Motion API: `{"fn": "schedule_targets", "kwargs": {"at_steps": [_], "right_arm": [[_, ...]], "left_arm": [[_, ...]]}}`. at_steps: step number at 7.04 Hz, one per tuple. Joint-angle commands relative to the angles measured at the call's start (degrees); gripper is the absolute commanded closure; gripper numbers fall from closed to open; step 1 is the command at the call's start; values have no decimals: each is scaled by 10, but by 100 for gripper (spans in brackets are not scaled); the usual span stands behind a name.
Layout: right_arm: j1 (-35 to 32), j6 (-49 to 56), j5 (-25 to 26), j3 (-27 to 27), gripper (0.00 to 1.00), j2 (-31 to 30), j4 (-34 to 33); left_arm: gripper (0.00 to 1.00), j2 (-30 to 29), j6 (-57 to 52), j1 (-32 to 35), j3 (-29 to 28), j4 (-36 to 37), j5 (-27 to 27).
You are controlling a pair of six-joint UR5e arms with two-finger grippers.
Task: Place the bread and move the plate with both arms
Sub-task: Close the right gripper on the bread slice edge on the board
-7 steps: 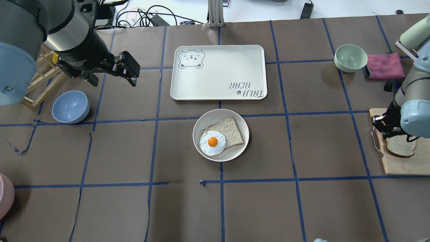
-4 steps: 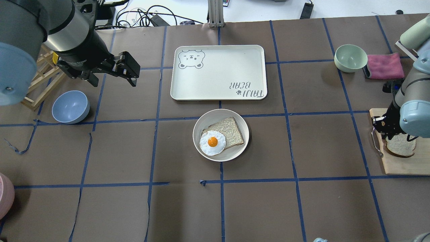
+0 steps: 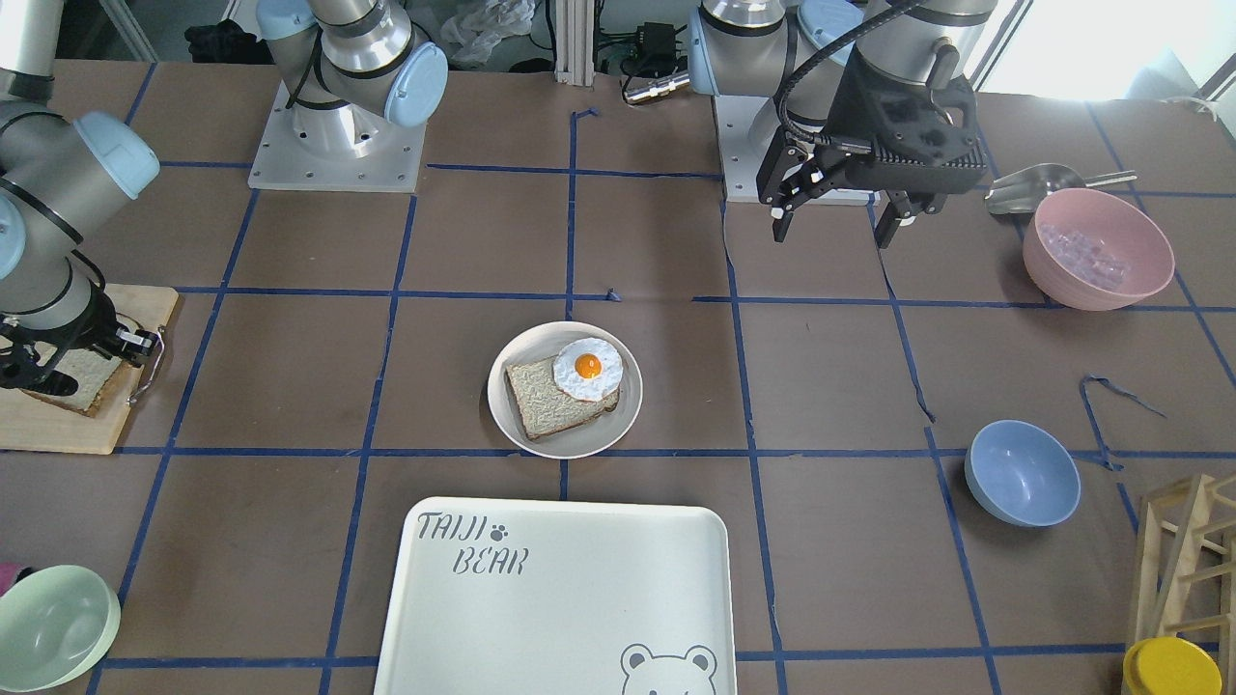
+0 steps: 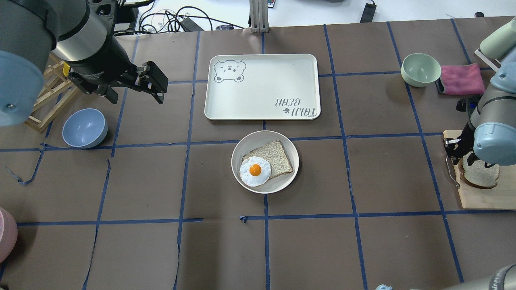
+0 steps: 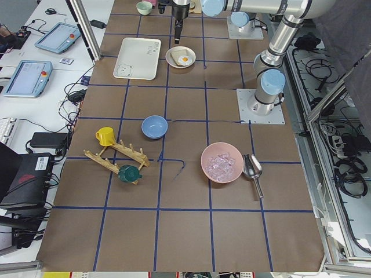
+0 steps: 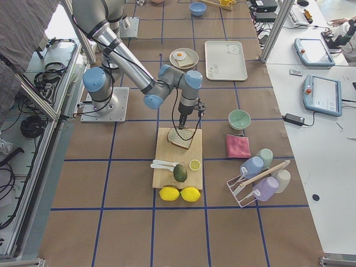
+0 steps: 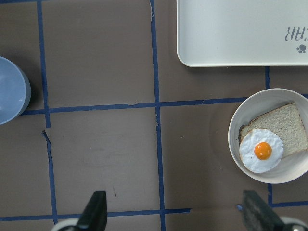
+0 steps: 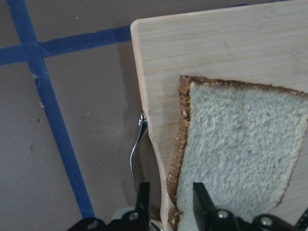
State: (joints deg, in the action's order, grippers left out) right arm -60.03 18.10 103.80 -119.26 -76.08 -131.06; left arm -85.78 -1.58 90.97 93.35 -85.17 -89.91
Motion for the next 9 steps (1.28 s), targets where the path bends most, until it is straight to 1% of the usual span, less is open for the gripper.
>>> {"fn": "schedule_targets", "kwargs": {"at_steps": [1, 4, 5, 6, 7, 9], "right_arm": [[0, 0, 2, -1, 67, 2, -4], [6, -1, 19, -1, 67, 18, -5], [11, -1, 18, 0, 72, 17, -5], [12, -5, 18, 0, 97, 17, -4], [12, -9, 18, 0, 100, 17, -3], [12, -10, 19, 2, 100, 13, -1]], "left_arm": [[0, 0, 0, 0, 1, 0, 0], [0, 0, 0, 0, 0, 0, 0], [0, 0, 0, 0, 1, 0, 0], [0, 0, 0, 0, 0, 0, 0], [0, 0, 0, 0, 1, 0, 0], [0, 0, 0, 0, 0, 0, 0]]}}
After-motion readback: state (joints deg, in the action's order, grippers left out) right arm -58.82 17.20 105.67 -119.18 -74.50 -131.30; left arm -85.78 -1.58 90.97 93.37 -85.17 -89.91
